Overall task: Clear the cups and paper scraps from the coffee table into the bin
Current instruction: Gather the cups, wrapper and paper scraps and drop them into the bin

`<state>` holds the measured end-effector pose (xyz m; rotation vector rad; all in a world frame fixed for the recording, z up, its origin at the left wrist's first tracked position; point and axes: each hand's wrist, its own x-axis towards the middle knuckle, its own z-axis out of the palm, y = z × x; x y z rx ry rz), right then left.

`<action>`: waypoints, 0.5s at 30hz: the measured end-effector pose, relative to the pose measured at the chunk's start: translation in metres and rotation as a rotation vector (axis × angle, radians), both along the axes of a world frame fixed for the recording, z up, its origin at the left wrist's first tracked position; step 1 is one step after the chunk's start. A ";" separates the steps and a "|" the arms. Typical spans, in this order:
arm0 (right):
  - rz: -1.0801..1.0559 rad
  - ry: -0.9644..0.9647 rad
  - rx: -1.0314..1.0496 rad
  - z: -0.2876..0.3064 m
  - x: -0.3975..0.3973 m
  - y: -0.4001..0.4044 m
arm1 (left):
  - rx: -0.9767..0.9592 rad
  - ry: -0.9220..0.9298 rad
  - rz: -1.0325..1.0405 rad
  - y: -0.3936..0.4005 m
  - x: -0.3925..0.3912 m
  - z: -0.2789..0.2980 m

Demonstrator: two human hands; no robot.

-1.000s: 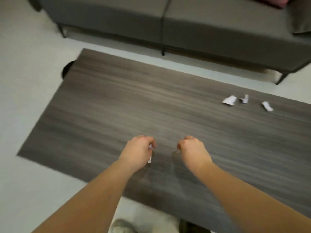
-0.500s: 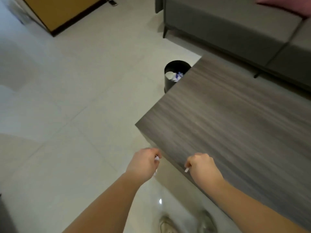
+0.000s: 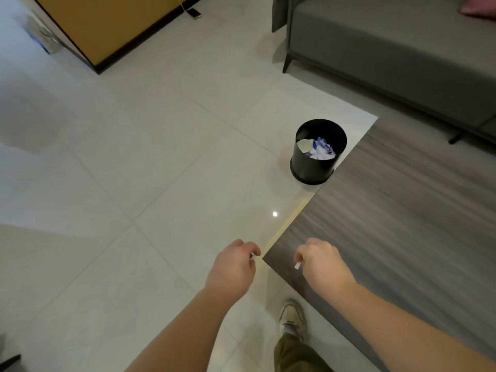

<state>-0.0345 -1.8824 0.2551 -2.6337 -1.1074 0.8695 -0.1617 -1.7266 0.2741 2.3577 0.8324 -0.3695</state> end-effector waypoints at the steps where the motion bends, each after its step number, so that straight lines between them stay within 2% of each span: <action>1: -0.003 0.005 0.002 0.000 0.007 0.012 | 0.007 -0.006 0.008 0.013 0.008 -0.002; 9: -0.062 -0.008 0.004 -0.002 0.058 0.091 | 0.016 -0.106 -0.075 0.105 0.074 -0.008; 15: -0.162 0.004 -0.039 -0.005 0.077 0.148 | -0.054 -0.098 -0.155 0.174 0.110 -0.018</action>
